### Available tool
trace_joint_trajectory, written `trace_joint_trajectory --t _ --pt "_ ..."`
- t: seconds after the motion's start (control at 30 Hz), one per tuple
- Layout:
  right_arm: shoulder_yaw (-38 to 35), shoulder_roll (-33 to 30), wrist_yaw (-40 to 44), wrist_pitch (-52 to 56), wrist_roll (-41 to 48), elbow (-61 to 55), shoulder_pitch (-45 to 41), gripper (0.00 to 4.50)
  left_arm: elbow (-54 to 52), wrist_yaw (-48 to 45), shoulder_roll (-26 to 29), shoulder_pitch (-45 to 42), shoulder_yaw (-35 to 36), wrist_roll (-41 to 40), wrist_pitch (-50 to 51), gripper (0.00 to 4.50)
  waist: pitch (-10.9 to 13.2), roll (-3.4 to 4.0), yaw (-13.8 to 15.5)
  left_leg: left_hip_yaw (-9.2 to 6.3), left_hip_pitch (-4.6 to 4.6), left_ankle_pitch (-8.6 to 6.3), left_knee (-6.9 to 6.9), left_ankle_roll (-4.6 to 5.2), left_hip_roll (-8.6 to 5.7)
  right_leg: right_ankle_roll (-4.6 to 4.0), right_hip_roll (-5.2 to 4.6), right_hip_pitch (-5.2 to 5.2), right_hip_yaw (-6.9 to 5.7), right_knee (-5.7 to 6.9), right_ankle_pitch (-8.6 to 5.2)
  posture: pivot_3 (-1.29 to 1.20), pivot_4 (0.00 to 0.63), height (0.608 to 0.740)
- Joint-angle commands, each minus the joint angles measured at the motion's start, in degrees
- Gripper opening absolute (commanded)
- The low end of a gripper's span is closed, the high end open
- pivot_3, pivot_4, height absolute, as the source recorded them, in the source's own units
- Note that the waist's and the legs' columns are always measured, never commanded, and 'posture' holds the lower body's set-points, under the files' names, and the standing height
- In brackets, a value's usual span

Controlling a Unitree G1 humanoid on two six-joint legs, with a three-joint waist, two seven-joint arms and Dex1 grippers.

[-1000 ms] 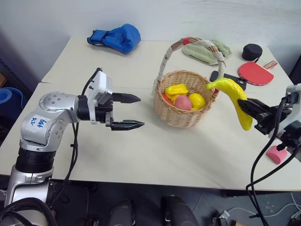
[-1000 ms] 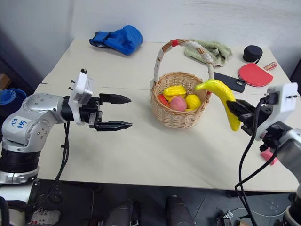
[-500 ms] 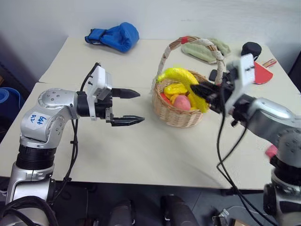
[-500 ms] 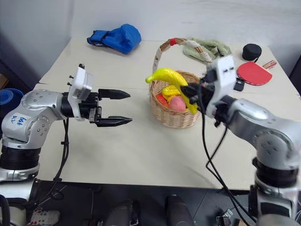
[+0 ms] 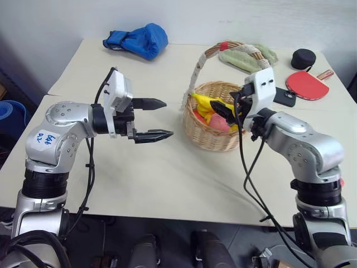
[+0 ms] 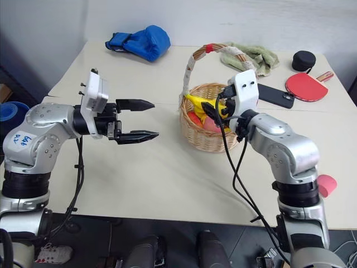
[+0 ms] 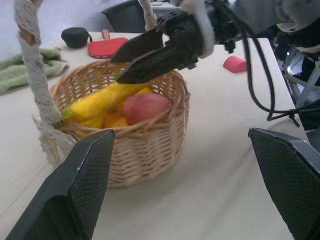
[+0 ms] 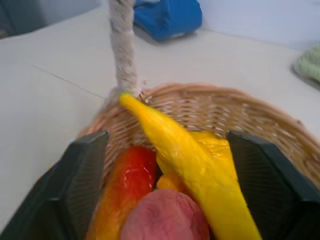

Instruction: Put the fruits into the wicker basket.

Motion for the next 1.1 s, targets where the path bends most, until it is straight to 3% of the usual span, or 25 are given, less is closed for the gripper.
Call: trace_joint_trajectory --t 0.03,0.13,0.27,0.43,0.7,0.83,1.1 --pt "-11.21 -3.21 -1.00 5.81 10.90 -11.33 1.59 4.46 -0.74 0.83 -0.34 -1.32 1.89 -1.58 0.05 4.50 0.00 0.00 -0.03 -0.01 0.00 0.00 0.00 0.00 0.00 0.02 -0.01 0.01 -0.01 -0.02 0.01 0.00 0.150 0.740" --pt "-18.30 -5.97 -3.90 10.39 18.12 -15.35 5.20 4.46 -0.37 0.49 -0.41 -1.56 1.51 -1.24 -0.43 4.50 0.00 0.00 -0.11 -0.02 0.04 0.00 0.02 0.00 0.00 0.02 -0.01 0.09 -0.01 -0.07 0.01 0.00 0.150 0.740" --pt "-22.23 -7.73 -9.01 11.47 17.17 -16.14 9.72 4.46 1.05 -0.02 -1.14 -2.90 0.75 -0.73 -1.27 4.50 0.00 0.00 -0.27 0.00 0.08 0.07 0.02 0.02 -0.03 0.00 0.00 0.18 0.05 -0.15 0.01 0.00 0.150 0.740" --pt "-17.14 -4.89 -11.40 5.71 8.87 -10.41 8.26 4.46 2.00 -0.62 -2.13 -4.44 -0.29 -0.16 -2.14 4.50 0.00 0.00 -0.59 0.15 0.22 0.18 0.02 0.04 -0.06 -0.05 0.04 0.20 0.18 -0.12 0.04 0.00 0.150 0.740" --pt "-6.13 0.43 -6.49 -7.74 -4.96 4.33 5.25 4.46 2.76 -1.19 -2.64 -5.92 -0.71 0.37 -3.11 4.50 0.00 0.00 -0.46 0.17 0.16 0.19 0.01 0.02 -0.05 -0.05 0.08 0.13 0.18 -0.15 0.04 0.00 0.150 0.740" --pt "-5.38 2.21 -5.63 -12.10 -8.88 8.38 4.41 3.52 2.45 -0.85 -2.60 -5.72 -0.49 0.58 -3.32 4.50 0.00 0.00 -0.32 0.17 0.13 0.19 0.01 0.02 -0.04 -0.05 0.07 0.11 0.17 -0.14 0.04 0.00 0.150 0.740" --pt "-5.94 3.74 -3.89 -13.06 -10.35 6.33 4.41 0.67 2.15 -0.55 -2.06 -5.04 -0.31 0.64 -3.13 4.50 0.00 0.00 -0.29 0.15 0.13 0.19 0.02 0.01 -0.03 -0.05 0.06 0.11 0.15 -0.08 0.05 0.00 0.150 0.740"
